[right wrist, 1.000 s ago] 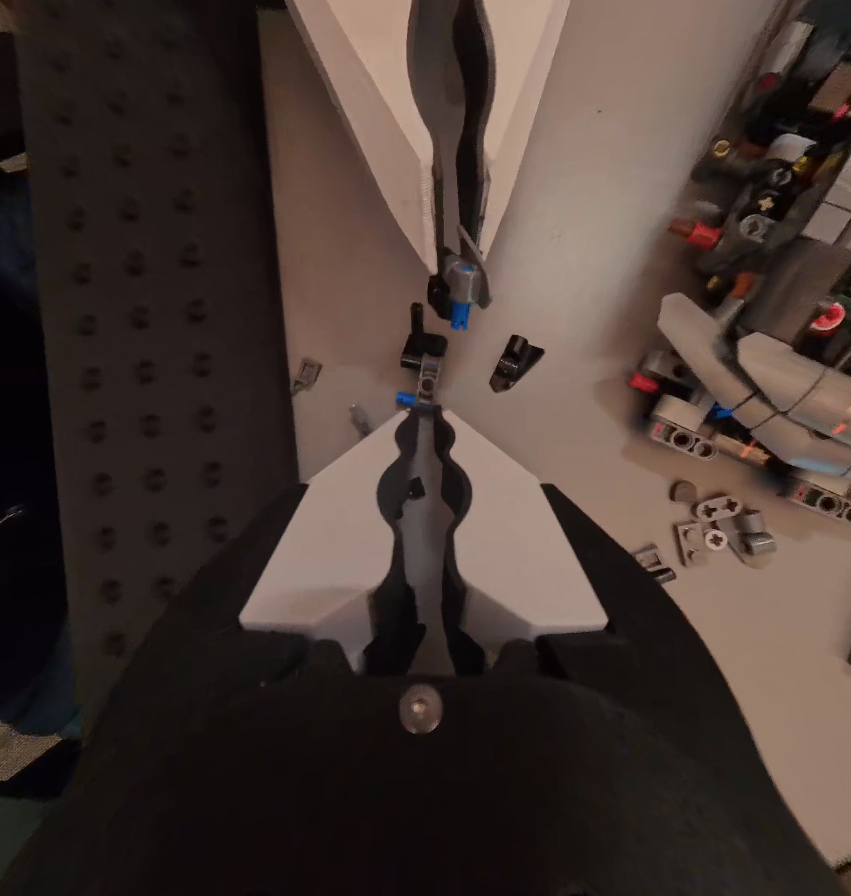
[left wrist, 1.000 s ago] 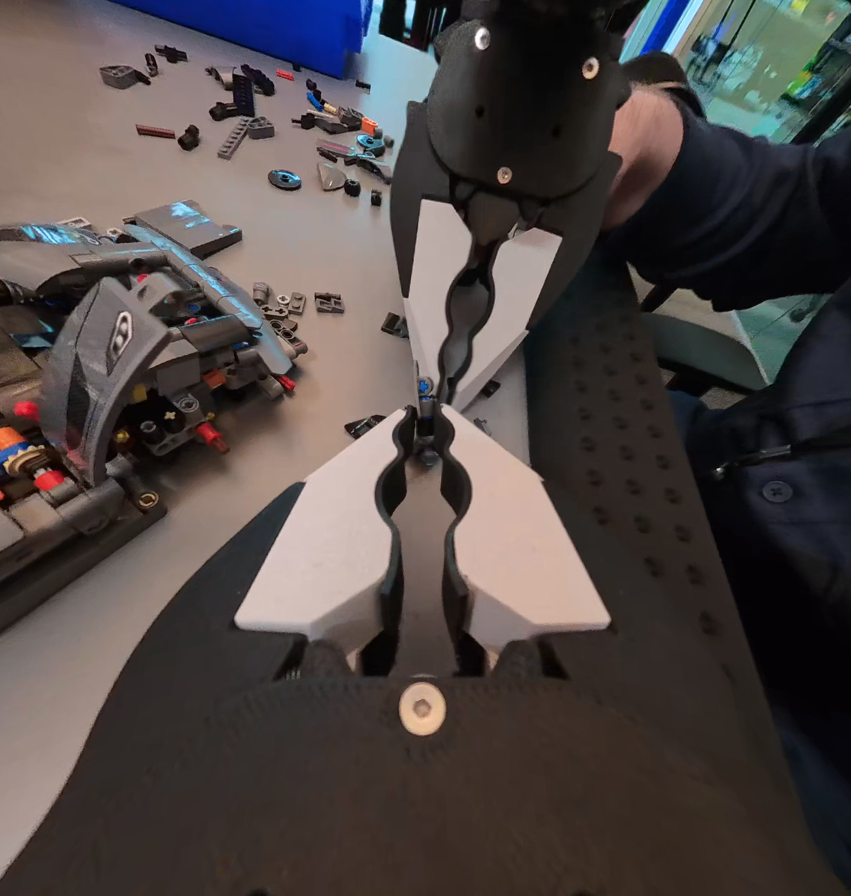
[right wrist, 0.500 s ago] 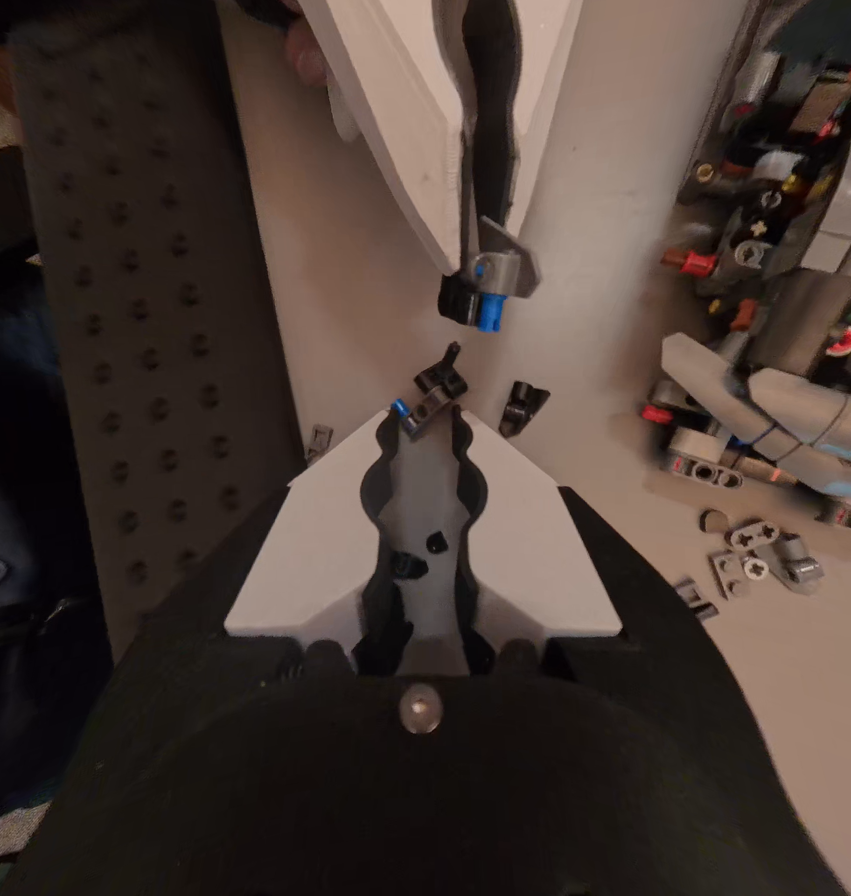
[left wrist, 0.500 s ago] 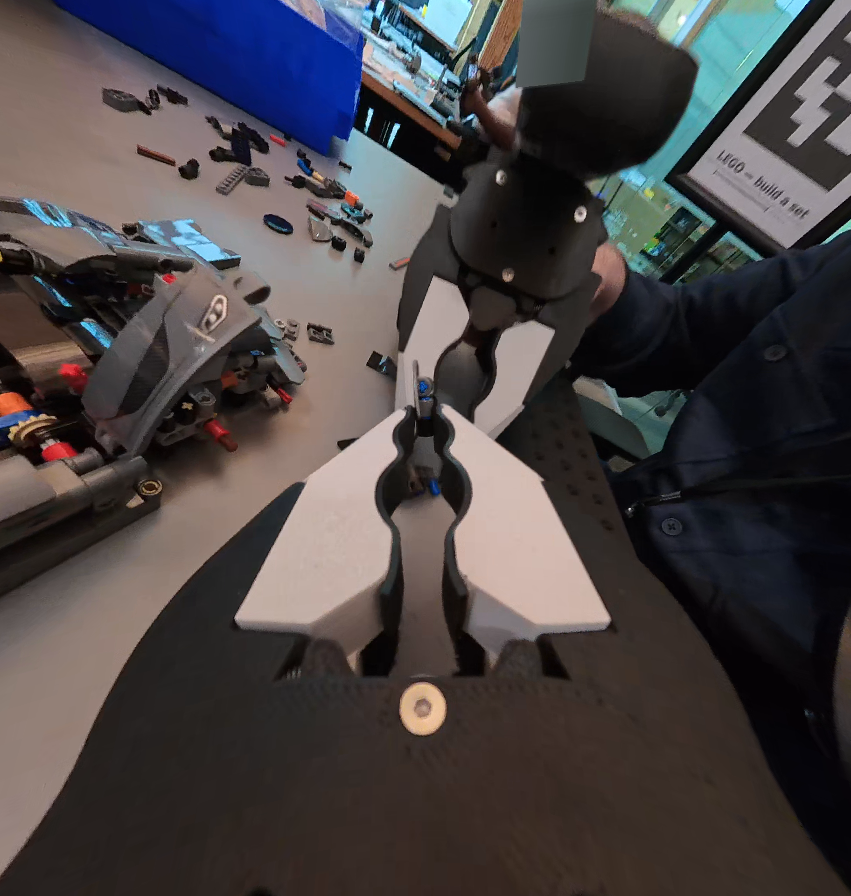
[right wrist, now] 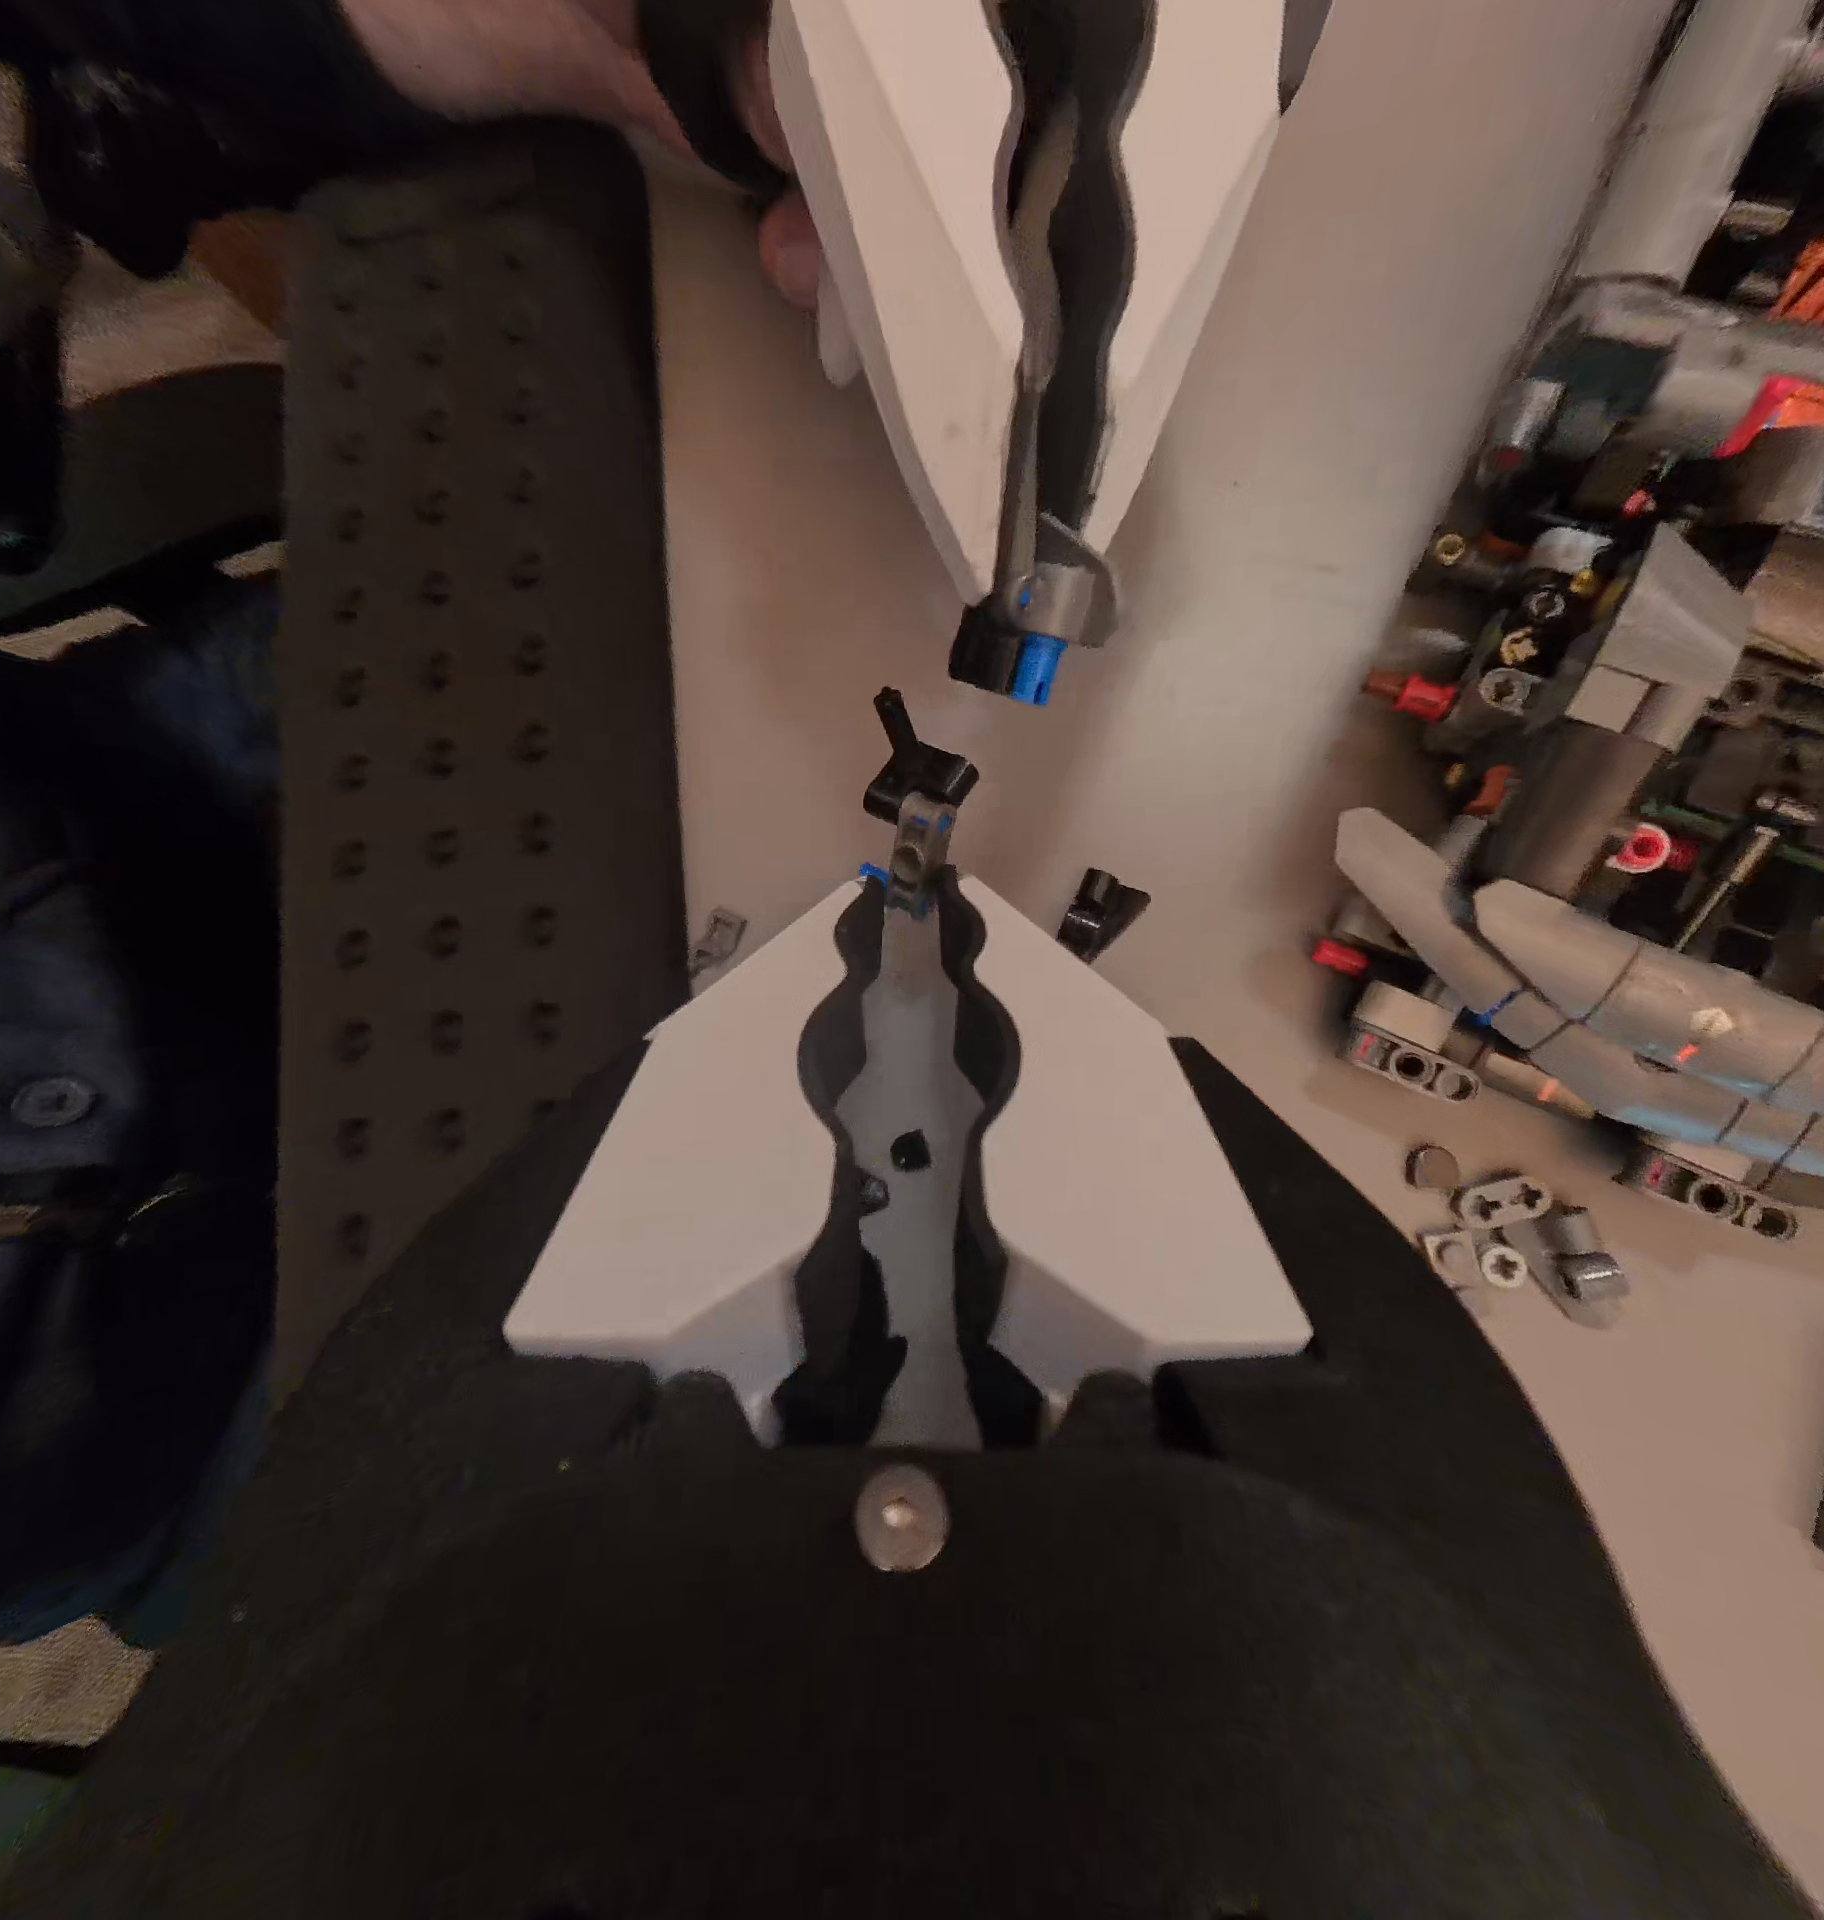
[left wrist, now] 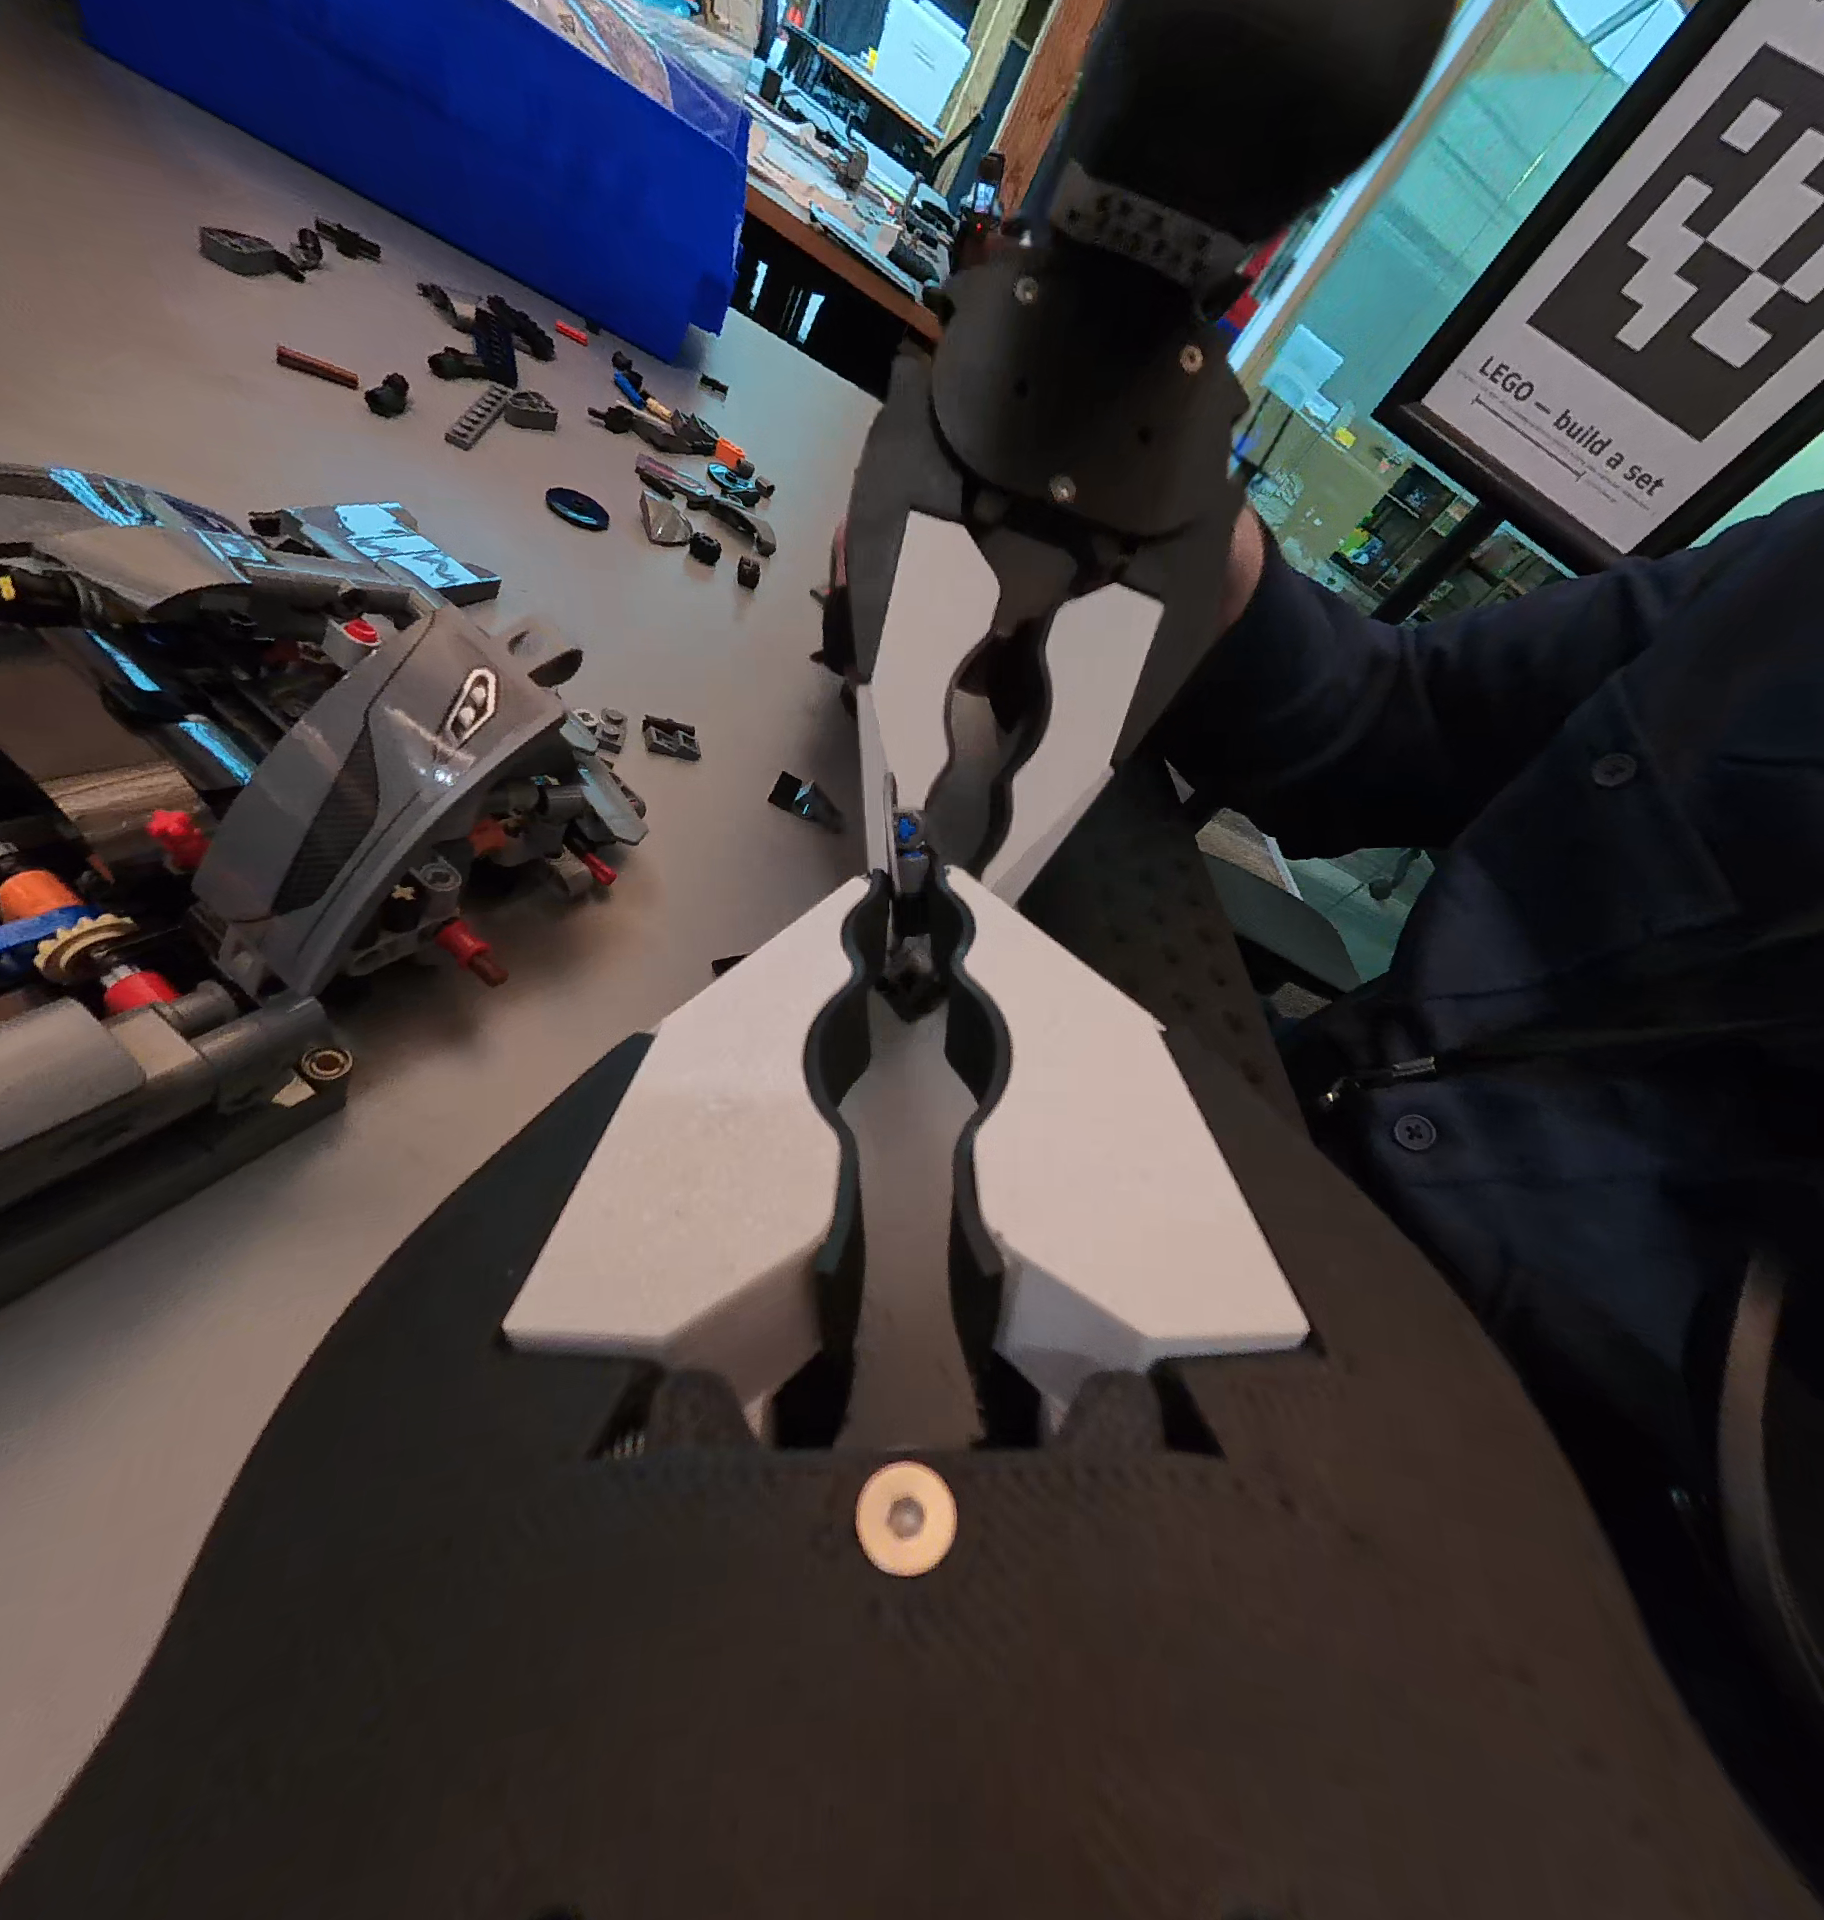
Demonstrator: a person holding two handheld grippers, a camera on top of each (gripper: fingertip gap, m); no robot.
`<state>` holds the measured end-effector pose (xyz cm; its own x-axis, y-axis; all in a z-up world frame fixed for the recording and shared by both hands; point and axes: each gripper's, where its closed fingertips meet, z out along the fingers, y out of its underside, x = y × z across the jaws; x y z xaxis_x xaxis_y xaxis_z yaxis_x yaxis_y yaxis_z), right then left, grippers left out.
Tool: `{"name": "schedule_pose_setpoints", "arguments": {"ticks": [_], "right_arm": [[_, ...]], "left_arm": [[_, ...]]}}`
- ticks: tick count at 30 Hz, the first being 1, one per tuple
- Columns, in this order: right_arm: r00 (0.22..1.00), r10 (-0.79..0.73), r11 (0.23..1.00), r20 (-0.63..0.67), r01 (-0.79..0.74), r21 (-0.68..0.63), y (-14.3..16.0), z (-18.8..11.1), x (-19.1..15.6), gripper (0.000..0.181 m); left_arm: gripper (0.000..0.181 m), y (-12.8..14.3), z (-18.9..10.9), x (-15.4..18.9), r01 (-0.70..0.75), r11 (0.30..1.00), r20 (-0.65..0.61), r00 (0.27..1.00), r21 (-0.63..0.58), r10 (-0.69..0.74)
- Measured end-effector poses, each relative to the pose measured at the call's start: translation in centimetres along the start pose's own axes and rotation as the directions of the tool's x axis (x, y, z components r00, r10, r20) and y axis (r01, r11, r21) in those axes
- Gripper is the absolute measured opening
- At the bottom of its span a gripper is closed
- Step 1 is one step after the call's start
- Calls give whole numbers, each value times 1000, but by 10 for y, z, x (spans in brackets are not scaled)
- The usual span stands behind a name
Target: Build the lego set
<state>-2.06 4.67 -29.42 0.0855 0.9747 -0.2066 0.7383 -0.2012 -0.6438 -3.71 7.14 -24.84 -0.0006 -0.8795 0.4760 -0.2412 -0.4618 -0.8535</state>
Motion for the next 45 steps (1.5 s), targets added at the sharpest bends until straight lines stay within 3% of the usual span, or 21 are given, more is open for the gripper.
{"name": "schedule_pose_setpoints", "arguments": {"ticks": [8, 12, 18, 23, 45], "right_arm": [[994, -24, 999, 107, 28, -37, 0, -20, 3, 8], [986, -154, 982, 60, 159, -99, -4, -24, 9, 8], [943, -327, 930, -66, 309, -197, -10, -24, 18, 8], [908, -410, 898, -86, 385, -212, -18, -28, 15, 8], [821, -539, 831, -188, 481, -280, -29, -42, 20, 8]], "left_arm": [[4, -2, 1, 13, -37, 999, -79, 996, 7, 37], [4, 2, 6, 24, -20, 1000, -159, 987, -11, 18], [4, -8, 0, 21, 34, 998, -167, 986, 46, -26], [4, -7, 1, 17, 54, 998, -159, 986, 36, -47], [4, -12, -2, 18, 58, 996, -168, 985, 70, -46]]}}
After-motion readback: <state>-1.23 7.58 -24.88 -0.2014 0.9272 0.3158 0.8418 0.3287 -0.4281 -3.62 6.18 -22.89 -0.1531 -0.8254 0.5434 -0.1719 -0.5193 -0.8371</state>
